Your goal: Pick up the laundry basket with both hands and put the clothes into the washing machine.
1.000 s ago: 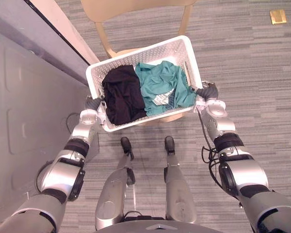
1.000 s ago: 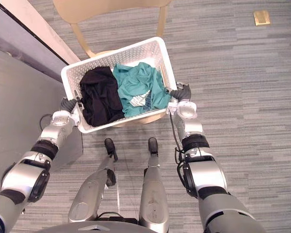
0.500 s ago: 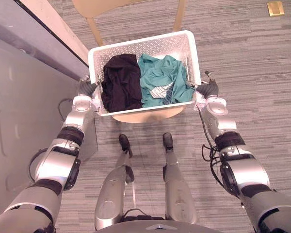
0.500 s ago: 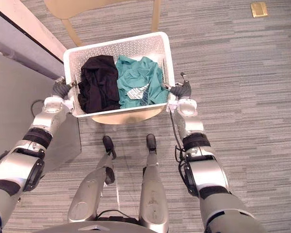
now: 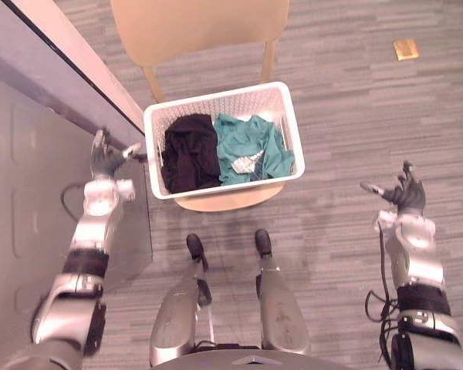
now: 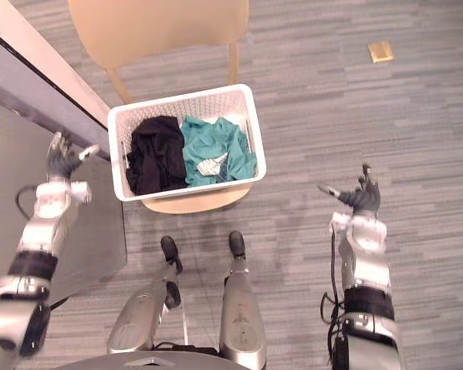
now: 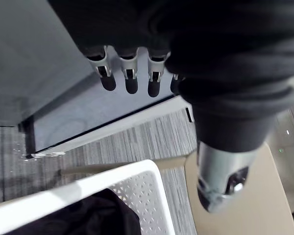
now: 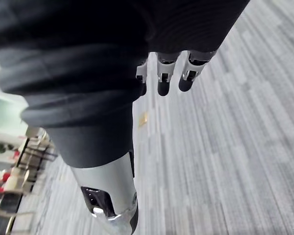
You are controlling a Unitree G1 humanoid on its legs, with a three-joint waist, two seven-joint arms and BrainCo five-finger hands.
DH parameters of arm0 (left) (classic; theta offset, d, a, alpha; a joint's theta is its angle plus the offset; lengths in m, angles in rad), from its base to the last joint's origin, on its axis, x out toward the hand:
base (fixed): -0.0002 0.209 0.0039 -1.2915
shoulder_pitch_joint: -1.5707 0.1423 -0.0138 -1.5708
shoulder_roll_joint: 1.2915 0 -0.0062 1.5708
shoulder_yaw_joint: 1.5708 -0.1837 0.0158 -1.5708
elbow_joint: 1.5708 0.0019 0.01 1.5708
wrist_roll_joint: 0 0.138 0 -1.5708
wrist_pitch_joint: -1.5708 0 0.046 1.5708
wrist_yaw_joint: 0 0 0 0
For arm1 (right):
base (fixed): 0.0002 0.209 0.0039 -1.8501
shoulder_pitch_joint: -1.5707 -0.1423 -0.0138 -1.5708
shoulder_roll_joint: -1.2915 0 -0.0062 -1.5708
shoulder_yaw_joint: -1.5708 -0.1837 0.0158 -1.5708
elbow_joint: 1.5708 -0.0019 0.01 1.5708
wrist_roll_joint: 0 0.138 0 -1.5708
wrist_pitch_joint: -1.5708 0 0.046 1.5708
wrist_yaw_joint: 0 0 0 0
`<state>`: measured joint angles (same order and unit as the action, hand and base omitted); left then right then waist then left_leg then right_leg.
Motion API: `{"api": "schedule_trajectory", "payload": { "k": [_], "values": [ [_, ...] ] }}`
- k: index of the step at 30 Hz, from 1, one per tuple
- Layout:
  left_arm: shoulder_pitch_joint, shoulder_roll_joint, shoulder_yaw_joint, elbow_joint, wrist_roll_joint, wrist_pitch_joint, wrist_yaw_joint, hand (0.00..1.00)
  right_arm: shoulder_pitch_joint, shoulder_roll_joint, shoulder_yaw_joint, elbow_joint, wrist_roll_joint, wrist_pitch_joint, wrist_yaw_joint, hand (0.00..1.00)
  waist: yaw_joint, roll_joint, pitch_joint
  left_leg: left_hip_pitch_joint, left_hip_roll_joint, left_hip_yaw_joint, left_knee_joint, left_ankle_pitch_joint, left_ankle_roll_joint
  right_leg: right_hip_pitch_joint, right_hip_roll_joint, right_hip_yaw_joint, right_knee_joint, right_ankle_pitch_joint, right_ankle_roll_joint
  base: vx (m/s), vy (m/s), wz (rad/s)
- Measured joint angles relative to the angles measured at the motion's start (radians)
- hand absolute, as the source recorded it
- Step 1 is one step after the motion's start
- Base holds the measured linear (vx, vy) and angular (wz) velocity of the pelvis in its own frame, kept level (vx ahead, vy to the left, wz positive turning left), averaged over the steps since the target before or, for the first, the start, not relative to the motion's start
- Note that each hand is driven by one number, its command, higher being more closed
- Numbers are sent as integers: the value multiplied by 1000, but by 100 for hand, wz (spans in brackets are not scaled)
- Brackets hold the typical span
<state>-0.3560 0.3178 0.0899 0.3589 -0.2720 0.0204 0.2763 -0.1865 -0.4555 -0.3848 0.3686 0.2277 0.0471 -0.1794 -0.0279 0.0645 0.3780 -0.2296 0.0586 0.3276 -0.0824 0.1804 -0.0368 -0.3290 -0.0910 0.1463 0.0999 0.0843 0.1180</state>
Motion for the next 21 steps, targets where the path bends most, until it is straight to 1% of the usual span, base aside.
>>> {"api": "schedule_trajectory", "payload": {
  "k": [1, 2, 3, 4, 5, 6, 7, 8, 9, 11, 12, 14, 15, 16, 17, 18, 19, 20, 21],
  "values": [
    [75, -38, 30, -33, 0, -1, -3, 0, 48, 41, -34, 1, 0, 1, 1, 0, 4, 0, -10, 24, 0, -5, 4, -6, -8, 26, 0, -3, 0, -4, 0, 112, -41, 17],
    [155, -77, 57, -62, -1, -1, -7, 0, 101, 87, -65, 2, 0, 1, 3, 0, 9, 1, -35, 39, -2, -16, 4, -10, -8, 48, -3, -16, 0, -16, -1, 111, -42, 21],
    [197, -97, 72, -80, 0, -1, -9, 0, 128, 113, -79, 2, 0, 1, 4, 0, 7, 1, -50, 45, -3, -27, 4, -13, -11, 56, -5, -24, 2, -24, -2, 142, -52, 29],
    [276, -142, 99, -108, 8, -1, -15, 0, 186, 165, -107, 4, 0, 1, 5, 0, 11, 2, -79, 58, -5, -36, 4, -17, -15, 71, -7, -30, 10, -36, 0, 148, -52, 31],
    [342, -193, 128, -118, 41, -2, -18, 0, 243, 212, -124, 6, -1, 3, 7, 0, 18, 3, -93, 84, -7, -50, 4, -28, -12, 96, -9, -42, 25, -54, -1, 157, -51, 39],
    [399, -243, 149, -109, 58, -1, -17, 0, 292, 259, -130, 14, -15, 7, 9, 0, 24, 4, -107, 110, -10, -57, 4, -33, -14, 119, -13, -52, 49, -77, -1, 94, -28, 31],
    [429, -265, 152, -104, 60, -1, -16, 0, 313, 281, -128, 20, -29, 8, 11, 0, 30, 3, -111, 125, -13, -60, 4, -36, -12, 127, -15, -54, 68, -90, 0, 63, -21, 27],
    [472, -307, 151, -81, 59, 0, -13, 0, 348, 315, -119, 43, -43, 12, 19, 0, 41, 2, -128, 149, -17, -64, 4, -41, -12, 139, -21, -59, 103, -115, 1, 54, -25, 29],
    [513, -344, 146, -43, 60, 7, -12, 0, 385, 338, -86, 50, -76, 27, 20, 0, 47, 5, -139, 171, -23, -81, 4, -44, -10, 158, -28, -79, 132, -139, 1, 41, -29, 34],
    [556, -387, 141, 1, 61, 20, -11, 0, 418, 365, -37, 62, -90, 28, 26, 0, 59, 2, -156, 190, -24, -83, 4, -51, -4, 165, -33, -94, 173, -168, 2, 7, -46, 36],
    [577, -390, 113, 41, 68, 36, -12, 0, 430, 381, 1, 91, -107, 32, 28, 0, 65, -2, -160, 195, -21, -84, 15, -57, -5, 178, -37, -111, 199, -193, -1, -44, -66, 41],
    [585, -393, 88, 87, 91, 51, -23, 0, 427, 396, 39, 131, -109, 40, 32, 0, 76, -4, -164, 190, -10, -82, 56, -77, -10, 193, -45, -143, 238, -219, -9, -88, -90, 59],
    [586, -393, 80, 102, 102, 58, -25, 0, 427, 397, 61, 162, -109, 41, 38, 0, 80, -5, -176, 179, -6, -85, 72, -80, -9, 193, -53, -168, 264, -237, -16, -82, -87, 67],
    [585, -393, 78, 106, 103, 58, -28, 0, 427, 398, 70, 177, -109, 42, 40, 0, 81, -4, -181, 176, -6, -86, 75, -80, -10, 193, -58, -185, 276, -243, -14, -74, -87, 81],
    [583, -393, 66, 110, 114, 58, -31, 0, 422, 398, 81, 219, -110, 41, 40, 0, 82, -2, -183, 172, -7, -90, 77, -93, -23, 194, -66, -217, 301, -260, -21, -76, -83, 79],
    [579, -393, 58, 127, 120, 58, -33, 0, 406, 398, 90, 285, -115, 44, 42, 0, 84, -27, -190, 171, -17, -66, 78, -133, -59, 189, -97, -234, 295, -254, -40, -75, -45, 77],
    [575, -384, 51, 132, 120, 59, -37, 0, 396, 406, 87, 314, -115, 43, 44, 0, 85, -33, -199, 149, -13, -41, 123, -147, -20, 182, -118, -254, 295, -247, -48, -88, 4, 71],
    [566, -384, 29, 132, 121, 60, -47, 0, 377, 396, 88, 354, -119, 44, 47, 0, 82, -40, -200, 81, 15, 8, 368, -175, 50, 172, -155, -277, 315, -237, -47, -158, 44, 66],
    [568, -384, 15, 129, 131, 60, -68, 0, 378, 381, 89, 366, -153, 49, 52, 0, 80, -32, -203, 62, 91, 27, 685, -255, 42, 193, -169, -296, 319, -232, -39, -178, 39, 55]
  ]
}}
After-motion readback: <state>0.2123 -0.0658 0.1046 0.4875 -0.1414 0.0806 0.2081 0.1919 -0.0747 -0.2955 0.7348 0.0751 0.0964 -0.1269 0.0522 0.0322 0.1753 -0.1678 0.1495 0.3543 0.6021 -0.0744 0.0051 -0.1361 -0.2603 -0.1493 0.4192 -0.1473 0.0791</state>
